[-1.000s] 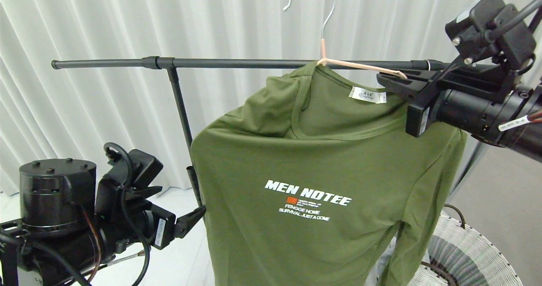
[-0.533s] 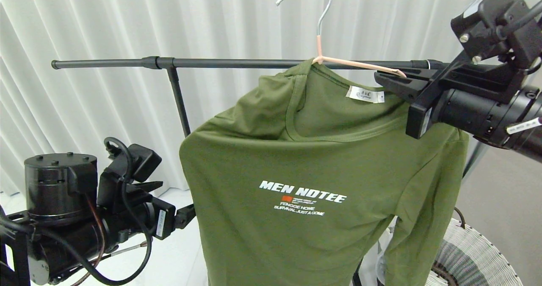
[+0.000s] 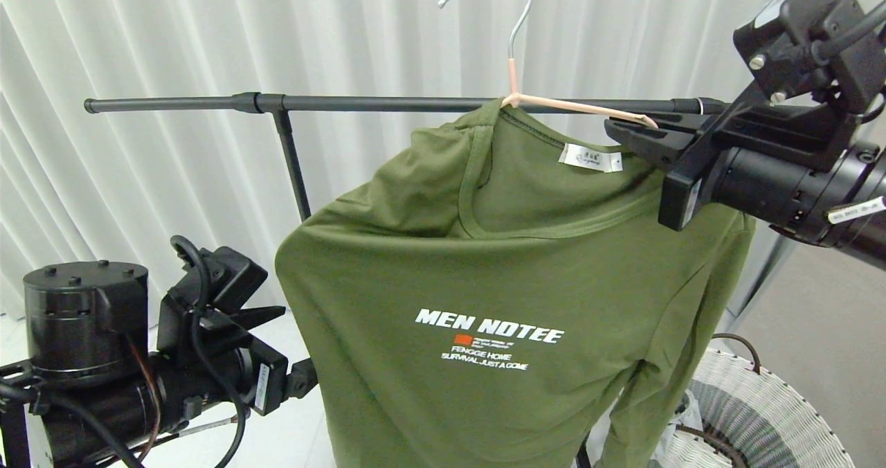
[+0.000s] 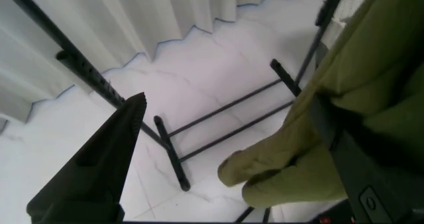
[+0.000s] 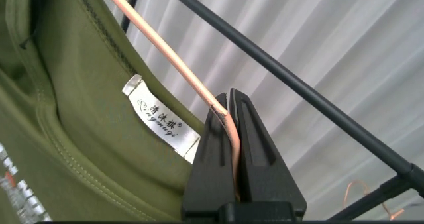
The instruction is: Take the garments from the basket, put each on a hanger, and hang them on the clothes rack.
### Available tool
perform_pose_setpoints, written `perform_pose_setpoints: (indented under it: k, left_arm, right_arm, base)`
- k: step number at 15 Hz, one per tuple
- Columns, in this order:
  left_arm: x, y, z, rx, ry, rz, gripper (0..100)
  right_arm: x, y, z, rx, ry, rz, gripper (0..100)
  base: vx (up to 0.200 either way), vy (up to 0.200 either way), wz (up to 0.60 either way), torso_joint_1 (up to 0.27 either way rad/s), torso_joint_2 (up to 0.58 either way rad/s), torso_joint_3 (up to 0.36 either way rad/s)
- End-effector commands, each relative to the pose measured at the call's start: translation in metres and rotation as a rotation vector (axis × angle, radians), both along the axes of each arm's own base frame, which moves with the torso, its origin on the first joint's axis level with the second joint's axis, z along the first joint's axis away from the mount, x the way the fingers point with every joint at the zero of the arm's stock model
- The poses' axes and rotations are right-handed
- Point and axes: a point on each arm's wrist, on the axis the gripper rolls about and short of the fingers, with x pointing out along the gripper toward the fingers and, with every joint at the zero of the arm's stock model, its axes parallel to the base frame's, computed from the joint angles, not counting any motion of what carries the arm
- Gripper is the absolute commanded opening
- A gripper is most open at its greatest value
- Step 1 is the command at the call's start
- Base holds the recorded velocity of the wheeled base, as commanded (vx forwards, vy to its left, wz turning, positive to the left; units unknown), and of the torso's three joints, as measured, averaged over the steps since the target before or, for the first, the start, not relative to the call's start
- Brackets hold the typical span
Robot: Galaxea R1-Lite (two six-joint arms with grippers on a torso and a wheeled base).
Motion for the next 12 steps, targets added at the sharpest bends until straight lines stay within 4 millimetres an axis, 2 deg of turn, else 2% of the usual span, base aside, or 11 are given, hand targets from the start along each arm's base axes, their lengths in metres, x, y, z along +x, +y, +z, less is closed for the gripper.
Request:
perform_pose_setpoints:
  k: [1, 9, 12]
  left_arm:
    - [-0.008, 0.002, -0.001, 0.0, -0.003, -0.005, 100]
    - [-0.034, 0.01, 0.001, -0.011, -0.048, -0.004, 100]
    - [-0.032, 0.008, -0.001, -0.008, -0.033, -0.012, 100]
  right_arm:
    - [0.002, -0.001, -0.001, -0.001, 0.002, -0.01, 0]
    - [0.003, -0.001, 0.0, 0.0, 0.001, -0.017, 0]
    - [0.0, 0.001, 0.001, 0.002, -0.001, 0.001, 0]
  base:
    - [0.0, 0.0, 0.0, 0.0, 0.0, 0.0]
    - [0.0, 0.0, 0.0, 0.0, 0.0, 0.0]
    - [0.0, 0.0, 0.0, 0.0, 0.0, 0.0]
